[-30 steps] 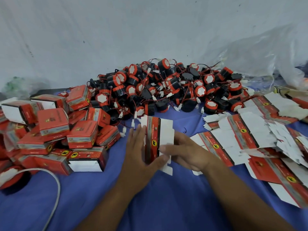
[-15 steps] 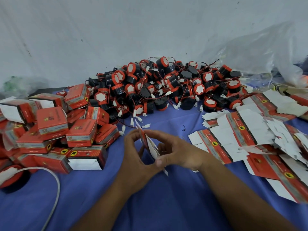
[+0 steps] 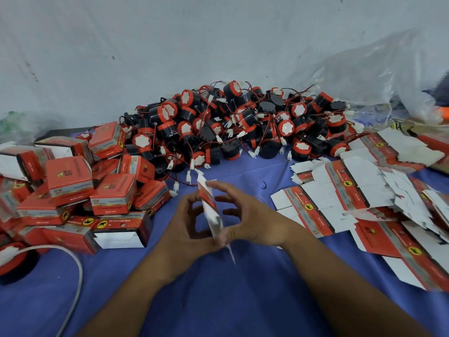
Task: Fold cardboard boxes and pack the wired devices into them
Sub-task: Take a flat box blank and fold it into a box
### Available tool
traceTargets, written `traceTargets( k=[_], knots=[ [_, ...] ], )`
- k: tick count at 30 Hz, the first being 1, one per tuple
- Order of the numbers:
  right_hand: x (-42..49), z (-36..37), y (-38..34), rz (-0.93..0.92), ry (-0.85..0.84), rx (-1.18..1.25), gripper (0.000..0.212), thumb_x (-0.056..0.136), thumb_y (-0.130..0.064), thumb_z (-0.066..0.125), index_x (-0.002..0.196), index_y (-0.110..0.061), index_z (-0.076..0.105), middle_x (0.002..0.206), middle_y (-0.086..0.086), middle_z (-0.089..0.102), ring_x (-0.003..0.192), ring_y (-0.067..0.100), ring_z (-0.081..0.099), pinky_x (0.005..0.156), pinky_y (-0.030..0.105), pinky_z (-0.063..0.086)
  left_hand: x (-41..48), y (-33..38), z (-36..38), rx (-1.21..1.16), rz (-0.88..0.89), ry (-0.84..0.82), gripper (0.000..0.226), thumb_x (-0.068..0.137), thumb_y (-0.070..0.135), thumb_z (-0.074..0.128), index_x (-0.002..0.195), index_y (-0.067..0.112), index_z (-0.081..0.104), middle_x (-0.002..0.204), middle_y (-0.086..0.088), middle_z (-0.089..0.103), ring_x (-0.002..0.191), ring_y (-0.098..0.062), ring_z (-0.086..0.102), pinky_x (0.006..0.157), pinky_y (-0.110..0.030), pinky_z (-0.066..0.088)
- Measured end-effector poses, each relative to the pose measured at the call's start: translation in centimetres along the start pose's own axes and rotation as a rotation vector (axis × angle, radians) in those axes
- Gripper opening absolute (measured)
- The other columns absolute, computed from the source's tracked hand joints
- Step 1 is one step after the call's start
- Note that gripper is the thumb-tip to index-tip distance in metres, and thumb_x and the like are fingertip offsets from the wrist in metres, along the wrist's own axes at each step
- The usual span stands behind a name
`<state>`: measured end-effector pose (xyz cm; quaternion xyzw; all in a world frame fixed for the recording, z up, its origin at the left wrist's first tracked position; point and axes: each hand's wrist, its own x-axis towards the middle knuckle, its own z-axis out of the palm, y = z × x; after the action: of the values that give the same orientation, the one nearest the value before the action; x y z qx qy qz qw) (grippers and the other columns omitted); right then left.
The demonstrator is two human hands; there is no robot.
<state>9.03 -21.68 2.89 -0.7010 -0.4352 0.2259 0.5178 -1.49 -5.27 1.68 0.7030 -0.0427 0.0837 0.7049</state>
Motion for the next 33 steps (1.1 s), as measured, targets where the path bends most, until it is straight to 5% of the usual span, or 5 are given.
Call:
traceTargets(
  k=[11, 17, 20, 26, 33],
  knots=[
    [0.3, -0.1, -0.2, 0.019, 0.138, 0.109, 0.064, 0.079, -0.04, 0.083, 0.126, -0.059, 0.044, 0.121, -0.02, 0.058, 0.114, -0.004, 0.059, 0.087, 0.015, 0.051, -0.3, 0.1, 0.7, -0.238, -0.056, 0.085, 0.019, 0.079, -0.002, 0.07, 0.094, 0.008, 0.072, 0.083, -0.001, 0.074, 0.079, -0.017, 0.071, 0.068, -0.026, 0.058],
    [1.0, -0.4, 0.0, -0.03, 0.265, 0.386, 0.048, 0.077, -0.026, 0.082, 0.12, -0.027, 0.06, 0.082, -0.01, 0.066, 0.083, 0.007, 0.068, 0.075, 0.02, 0.054, -0.9, 0.0, 1.4, -0.316, -0.12, 0.115, 0.025, 0.078, 0.0, 0.069, 0.078, 0.022, 0.081, 0.072, 0.005, 0.074, 0.069, -0.01, 0.07, 0.057, -0.017, 0.055],
    [1.3, -0.9, 0.6, -0.066, 0.338, 0.555, 0.037, 0.079, -0.013, 0.078, 0.114, -0.014, 0.065, 0.072, -0.003, 0.065, 0.073, 0.01, 0.065, 0.072, 0.021, 0.053, -0.3, 1.3, 2.0, -0.428, -0.131, 0.207, 0.087, 0.09, -0.015, 0.053, 0.063, 0.066, 0.065, 0.061, 0.035, 0.063, 0.066, 0.014, 0.063, 0.057, 0.001, 0.043],
    [1.7, -1.2, 1.1, -0.078, 0.499, 0.624, 0.028, 0.083, -0.004, 0.07, 0.11, -0.011, 0.07, 0.064, -0.002, 0.056, 0.062, 0.01, 0.058, 0.067, 0.02, 0.051, -0.3, 0.6, 0.7, -0.371, -0.182, -0.014, 0.049, 0.061, 0.055, 0.084, 0.078, 0.015, 0.061, 0.068, 0.001, 0.053, 0.066, -0.013, 0.047, 0.07, -0.034, 0.037],
    [0.9, -1.6, 0.2, -0.048, 0.474, 0.33, 0.025, 0.09, -0.026, 0.069, 0.114, -0.031, 0.069, 0.084, -0.01, 0.064, 0.077, 0.005, 0.06, 0.073, 0.02, 0.05, -0.1, 0.4, 1.0, -0.333, -0.238, -0.038, 0.059, 0.056, 0.026, 0.077, 0.103, 0.002, 0.05, 0.076, -0.001, 0.065, 0.067, -0.013, 0.064, 0.059, -0.027, 0.054]
  ],
)
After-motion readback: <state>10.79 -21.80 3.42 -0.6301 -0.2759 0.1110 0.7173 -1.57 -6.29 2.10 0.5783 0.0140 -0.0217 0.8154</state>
